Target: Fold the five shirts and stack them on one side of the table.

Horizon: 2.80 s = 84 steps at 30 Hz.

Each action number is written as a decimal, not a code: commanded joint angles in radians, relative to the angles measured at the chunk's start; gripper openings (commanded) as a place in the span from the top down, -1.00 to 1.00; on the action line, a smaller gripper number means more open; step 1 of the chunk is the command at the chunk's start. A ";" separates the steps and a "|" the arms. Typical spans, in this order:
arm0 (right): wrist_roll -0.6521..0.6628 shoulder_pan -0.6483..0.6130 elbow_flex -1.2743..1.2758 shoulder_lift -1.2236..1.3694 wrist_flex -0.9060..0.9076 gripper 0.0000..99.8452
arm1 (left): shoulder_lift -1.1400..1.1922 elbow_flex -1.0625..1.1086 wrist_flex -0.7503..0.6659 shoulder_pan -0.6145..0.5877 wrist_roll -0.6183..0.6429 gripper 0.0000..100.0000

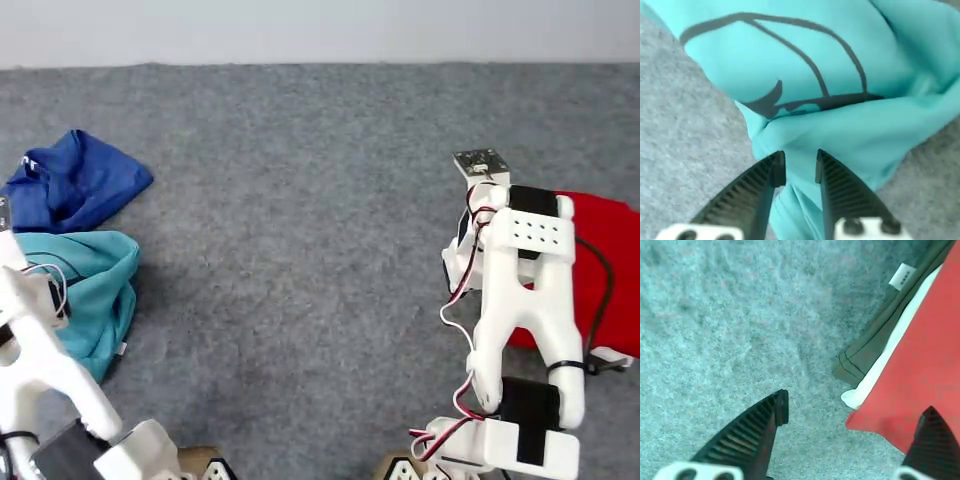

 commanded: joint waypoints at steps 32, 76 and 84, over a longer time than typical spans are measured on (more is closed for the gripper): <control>-0.011 -0.008 0.087 -0.039 -0.025 0.22 | 0.259 -0.252 0.167 -0.068 -0.092 0.98; 0.074 -0.317 0.068 -0.039 0.039 0.22 | -0.647 0.105 0.382 0.344 -0.169 0.97; 0.046 -0.829 -0.232 0.001 0.068 0.22 | -0.537 0.128 0.331 0.002 -0.044 0.97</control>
